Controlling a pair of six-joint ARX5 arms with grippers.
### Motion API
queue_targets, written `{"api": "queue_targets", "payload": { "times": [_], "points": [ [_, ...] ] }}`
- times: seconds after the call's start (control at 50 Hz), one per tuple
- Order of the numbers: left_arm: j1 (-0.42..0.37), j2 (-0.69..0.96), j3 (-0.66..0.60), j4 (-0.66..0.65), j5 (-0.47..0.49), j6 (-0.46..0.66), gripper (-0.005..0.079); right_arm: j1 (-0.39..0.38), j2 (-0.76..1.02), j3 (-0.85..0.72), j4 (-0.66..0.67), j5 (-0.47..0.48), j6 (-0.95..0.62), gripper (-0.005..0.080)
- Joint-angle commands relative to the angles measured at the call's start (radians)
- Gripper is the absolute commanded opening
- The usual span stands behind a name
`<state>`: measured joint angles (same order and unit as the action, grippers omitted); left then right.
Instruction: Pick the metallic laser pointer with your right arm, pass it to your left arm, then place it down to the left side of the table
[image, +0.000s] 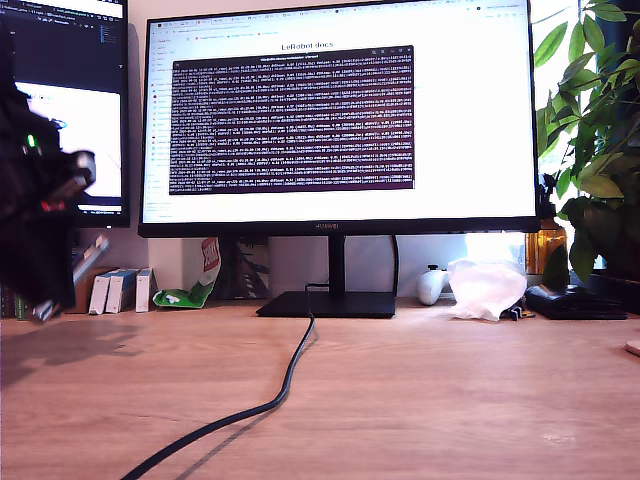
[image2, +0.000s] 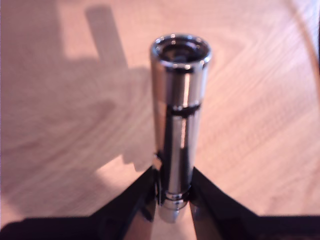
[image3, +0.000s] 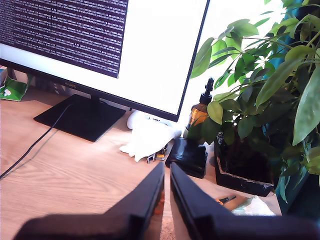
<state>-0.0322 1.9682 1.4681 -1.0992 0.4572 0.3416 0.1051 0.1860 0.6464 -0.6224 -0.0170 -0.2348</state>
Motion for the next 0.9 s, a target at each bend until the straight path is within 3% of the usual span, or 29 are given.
{"api": "queue_targets", "payload": {
  "times": [0.0,0.42,0.62,0.68,0.8,0.88],
  "points": [
    [0.006,0.045,0.016,-0.023,0.011,0.0,-0.0024,-0.002,0.004,0.0,0.007,-0.003,-0.002,-0.0011],
    [0.013,0.166,0.021,-0.093,-0.007,0.007,-0.0024,-0.002,0.004,0.0,0.004,-0.004,-0.001,-0.0011],
    [0.018,0.166,0.021,-0.067,-0.095,-0.002,-0.0021,-0.002,0.004,0.0,0.005,-0.011,-0.001,-0.0011],
    [0.018,0.166,0.021,-0.06,-0.112,-0.002,0.0041,-0.002,0.004,0.0,0.004,-0.011,-0.001,-0.0011],
    [0.016,0.166,0.022,-0.045,-0.123,-0.004,0.0264,-0.002,0.004,0.0,0.004,-0.011,-0.001,-0.0011],
    [0.016,0.166,0.022,-0.042,-0.126,-0.002,0.0298,-0.002,0.004,0.0,0.004,-0.02,-0.001,-0.0011]
  ]
}}
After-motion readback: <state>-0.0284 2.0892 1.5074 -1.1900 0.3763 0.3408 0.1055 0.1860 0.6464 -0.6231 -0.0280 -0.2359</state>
